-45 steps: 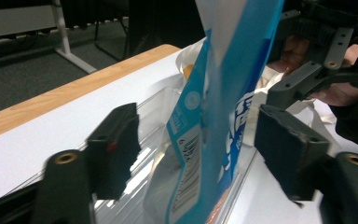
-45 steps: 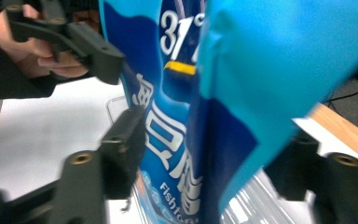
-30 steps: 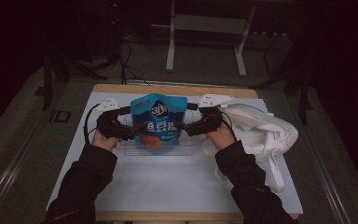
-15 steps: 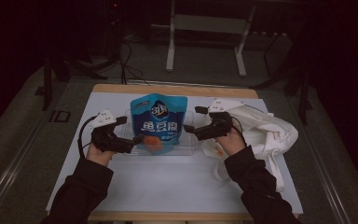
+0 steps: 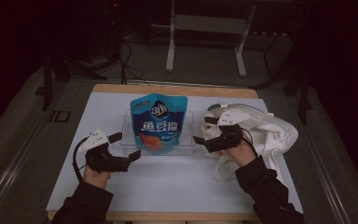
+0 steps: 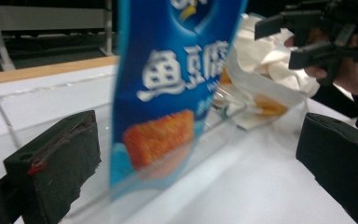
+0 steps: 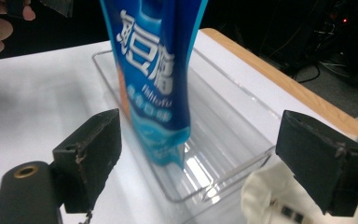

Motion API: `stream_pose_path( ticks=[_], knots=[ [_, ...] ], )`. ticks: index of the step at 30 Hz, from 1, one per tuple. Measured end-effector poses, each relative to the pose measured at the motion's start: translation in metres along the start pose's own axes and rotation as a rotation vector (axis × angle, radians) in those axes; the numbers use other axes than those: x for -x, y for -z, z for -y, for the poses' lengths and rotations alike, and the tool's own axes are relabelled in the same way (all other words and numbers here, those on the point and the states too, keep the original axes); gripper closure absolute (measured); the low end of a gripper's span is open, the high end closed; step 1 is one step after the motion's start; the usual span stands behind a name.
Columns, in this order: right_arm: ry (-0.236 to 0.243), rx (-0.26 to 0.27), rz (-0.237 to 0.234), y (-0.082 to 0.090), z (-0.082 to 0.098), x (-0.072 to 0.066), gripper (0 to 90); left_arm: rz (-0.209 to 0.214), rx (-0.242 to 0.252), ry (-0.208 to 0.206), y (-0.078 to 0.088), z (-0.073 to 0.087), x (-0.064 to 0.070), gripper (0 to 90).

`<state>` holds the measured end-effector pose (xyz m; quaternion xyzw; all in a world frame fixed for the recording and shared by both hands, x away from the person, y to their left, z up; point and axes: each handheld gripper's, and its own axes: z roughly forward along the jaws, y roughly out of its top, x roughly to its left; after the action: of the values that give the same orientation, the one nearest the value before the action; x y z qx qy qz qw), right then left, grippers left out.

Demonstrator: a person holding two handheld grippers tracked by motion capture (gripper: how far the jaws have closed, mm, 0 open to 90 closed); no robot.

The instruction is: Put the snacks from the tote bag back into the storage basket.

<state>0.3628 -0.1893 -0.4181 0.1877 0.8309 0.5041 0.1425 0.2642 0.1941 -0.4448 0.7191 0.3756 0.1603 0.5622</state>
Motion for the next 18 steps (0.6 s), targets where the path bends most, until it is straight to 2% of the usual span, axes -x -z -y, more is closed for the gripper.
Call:
stream_pose_path(
  ticks=[3,5,6,7,9,12,16,18],
  knots=[
    [-0.002,0.000,-0.005,0.003,0.004,-0.002,14.2,0.001,-0.005,-0.014,-0.001,0.004,0.008,0.0],
    [-0.003,0.006,-0.008,0.008,0.010,-0.005,14.2,0.038,-0.020,-0.027,-0.002,0.007,0.019,0.0],
    [-0.003,0.006,-0.008,0.008,0.010,-0.005,14.2,0.038,-0.020,-0.027,-0.002,0.007,0.019,0.0],
    [-0.001,0.006,-0.010,0.010,0.012,-0.007,14.2,0.050,-0.029,-0.053,-0.003,0.007,0.028,0.0],
    [0.004,0.007,-0.012,0.013,0.015,-0.010,14.2,0.056,-0.028,-0.060,-0.003,0.007,0.032,0.0],
    [0.007,0.011,-0.019,0.020,0.022,-0.017,14.2,0.101,-0.024,-0.081,-0.006,0.006,0.046,0.0],
    [0.011,0.014,-0.021,0.024,0.028,-0.020,14.2,0.157,-0.026,-0.098,-0.012,0.004,0.055,0.0],
    [0.012,0.011,-0.020,0.025,0.029,-0.021,14.2,0.162,-0.031,-0.114,-0.016,0.004,0.057,0.0]
  ],
)
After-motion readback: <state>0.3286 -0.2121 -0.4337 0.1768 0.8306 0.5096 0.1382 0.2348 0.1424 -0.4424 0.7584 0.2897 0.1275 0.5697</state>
